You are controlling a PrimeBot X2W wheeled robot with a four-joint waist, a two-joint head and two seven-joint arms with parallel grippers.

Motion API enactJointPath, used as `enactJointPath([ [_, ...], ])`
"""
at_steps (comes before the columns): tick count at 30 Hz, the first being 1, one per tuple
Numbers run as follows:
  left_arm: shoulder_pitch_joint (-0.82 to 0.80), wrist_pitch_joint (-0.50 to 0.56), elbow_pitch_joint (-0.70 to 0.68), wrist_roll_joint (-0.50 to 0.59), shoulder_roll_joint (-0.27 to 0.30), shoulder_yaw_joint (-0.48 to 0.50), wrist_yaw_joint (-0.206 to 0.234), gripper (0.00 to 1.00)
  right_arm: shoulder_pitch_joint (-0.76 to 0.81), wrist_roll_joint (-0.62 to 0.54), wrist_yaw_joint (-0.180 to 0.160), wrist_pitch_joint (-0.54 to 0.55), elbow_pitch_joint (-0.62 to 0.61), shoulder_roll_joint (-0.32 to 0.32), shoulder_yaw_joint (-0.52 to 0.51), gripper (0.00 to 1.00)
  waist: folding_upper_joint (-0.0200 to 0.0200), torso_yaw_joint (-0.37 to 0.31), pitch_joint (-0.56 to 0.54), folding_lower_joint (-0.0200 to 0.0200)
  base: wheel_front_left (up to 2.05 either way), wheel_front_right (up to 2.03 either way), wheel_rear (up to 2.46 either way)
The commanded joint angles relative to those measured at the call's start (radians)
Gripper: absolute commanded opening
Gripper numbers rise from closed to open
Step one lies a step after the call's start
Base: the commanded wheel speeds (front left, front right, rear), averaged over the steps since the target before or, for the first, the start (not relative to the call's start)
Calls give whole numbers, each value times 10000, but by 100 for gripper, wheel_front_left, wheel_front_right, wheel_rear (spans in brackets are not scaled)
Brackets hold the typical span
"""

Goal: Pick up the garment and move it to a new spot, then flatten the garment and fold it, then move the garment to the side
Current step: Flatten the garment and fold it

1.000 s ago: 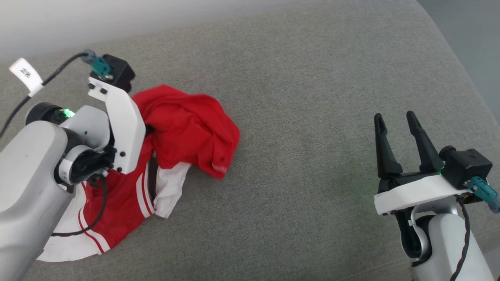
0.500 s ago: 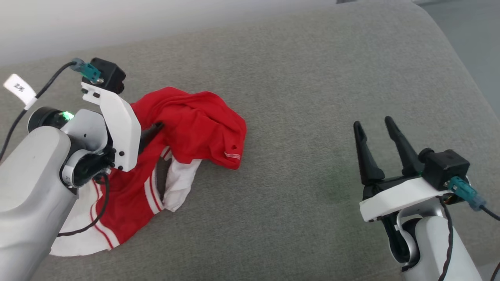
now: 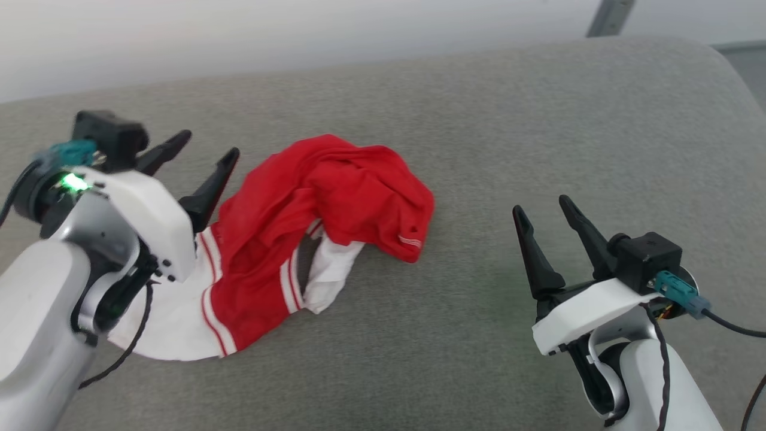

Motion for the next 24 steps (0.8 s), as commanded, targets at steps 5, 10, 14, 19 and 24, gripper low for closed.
enactJointPath([
  [5,983,-1390,-375,328,150,417,523,100,-80,-26,-3,363,-67,-214,238,100,0,731,-242,0,0,0,0],
  [10,1890,-2715,-700,544,173,797,1072,100,-305,150,-3,955,39,-534,692,100,0,1377,-381,0,0,0,0],
  [14,2568,-3525,-842,611,86,1021,1444,100,-630,420,-5,1675,253,-837,1169,100,0,1912,-466,0,0,0,0],
  [19,3295,-4357,-903,544,-182,1192,1756,100,-1161,564,-5,2687,641,-1276,1603,100,0,2552,-539,0,0,0,0],
  [24,3784,-4805,-792,623,-531,1224,1822,100,-1703,608,-5,3635,1182,-1631,1898,100,0,3118,-606,0,0,0,0],
])
